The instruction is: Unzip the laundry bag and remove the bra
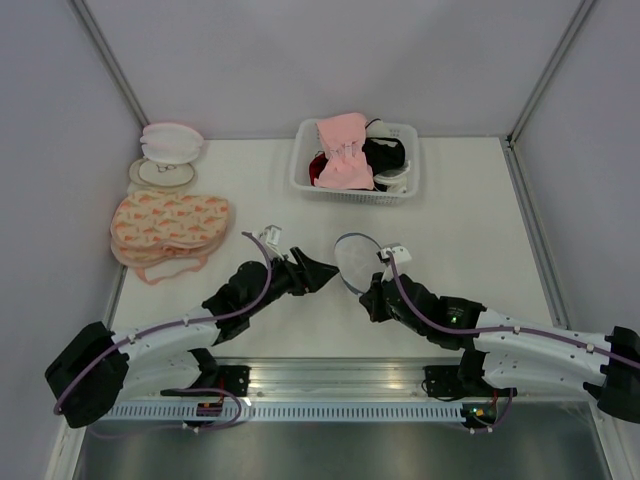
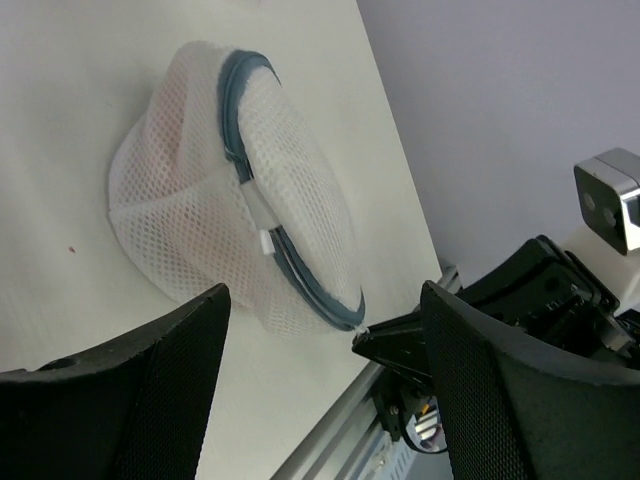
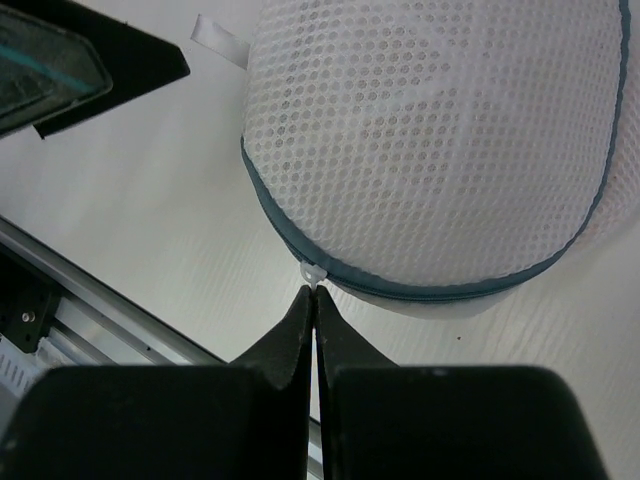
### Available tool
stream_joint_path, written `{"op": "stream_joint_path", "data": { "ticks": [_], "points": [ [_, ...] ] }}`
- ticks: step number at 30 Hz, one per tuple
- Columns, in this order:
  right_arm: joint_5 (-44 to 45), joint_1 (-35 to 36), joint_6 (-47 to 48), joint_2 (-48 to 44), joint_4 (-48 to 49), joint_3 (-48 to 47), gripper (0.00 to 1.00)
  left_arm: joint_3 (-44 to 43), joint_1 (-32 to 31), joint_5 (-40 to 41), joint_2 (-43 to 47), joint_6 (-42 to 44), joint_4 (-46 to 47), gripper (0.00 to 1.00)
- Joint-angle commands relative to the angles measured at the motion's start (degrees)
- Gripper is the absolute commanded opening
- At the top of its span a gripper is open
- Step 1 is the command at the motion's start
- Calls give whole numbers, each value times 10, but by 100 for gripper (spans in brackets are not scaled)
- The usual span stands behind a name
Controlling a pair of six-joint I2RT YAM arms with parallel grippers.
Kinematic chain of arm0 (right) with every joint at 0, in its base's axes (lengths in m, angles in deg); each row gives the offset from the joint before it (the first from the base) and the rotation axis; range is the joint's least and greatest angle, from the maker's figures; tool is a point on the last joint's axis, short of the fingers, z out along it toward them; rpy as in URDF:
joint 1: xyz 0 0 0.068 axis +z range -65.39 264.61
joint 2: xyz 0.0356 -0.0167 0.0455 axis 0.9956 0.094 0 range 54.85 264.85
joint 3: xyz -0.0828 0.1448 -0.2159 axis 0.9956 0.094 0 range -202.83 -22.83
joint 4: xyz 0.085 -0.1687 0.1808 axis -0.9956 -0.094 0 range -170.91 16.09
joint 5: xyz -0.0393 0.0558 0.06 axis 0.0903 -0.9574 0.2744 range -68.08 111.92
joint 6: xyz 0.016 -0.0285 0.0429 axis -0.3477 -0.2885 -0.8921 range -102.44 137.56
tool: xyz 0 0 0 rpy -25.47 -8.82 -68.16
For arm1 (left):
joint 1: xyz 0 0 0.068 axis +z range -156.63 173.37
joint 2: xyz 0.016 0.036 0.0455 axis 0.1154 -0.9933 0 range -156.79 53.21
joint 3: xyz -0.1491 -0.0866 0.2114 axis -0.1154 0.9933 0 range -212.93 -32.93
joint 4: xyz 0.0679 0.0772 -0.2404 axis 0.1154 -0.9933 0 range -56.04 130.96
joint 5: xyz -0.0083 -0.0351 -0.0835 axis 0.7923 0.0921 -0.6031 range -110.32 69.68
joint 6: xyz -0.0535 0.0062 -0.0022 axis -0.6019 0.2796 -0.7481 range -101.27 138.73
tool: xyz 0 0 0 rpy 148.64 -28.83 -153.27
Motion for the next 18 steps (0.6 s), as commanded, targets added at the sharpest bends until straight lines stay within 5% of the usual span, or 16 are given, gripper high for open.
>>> {"op": "stream_joint_path", "data": {
  "ticks": [1, 13, 18],
  "points": [
    [5, 0, 13, 0, 35, 0, 0, 10, -17, -15, 22, -44, -25, 81],
    [-73, 0, 26, 19, 114, 8, 0, -11, -81, -17, -84, -105, 67, 83],
    [-86, 0, 30, 19, 102, 7, 1, -21, -82, -11, -91, -104, 62, 69]
  ]
}}
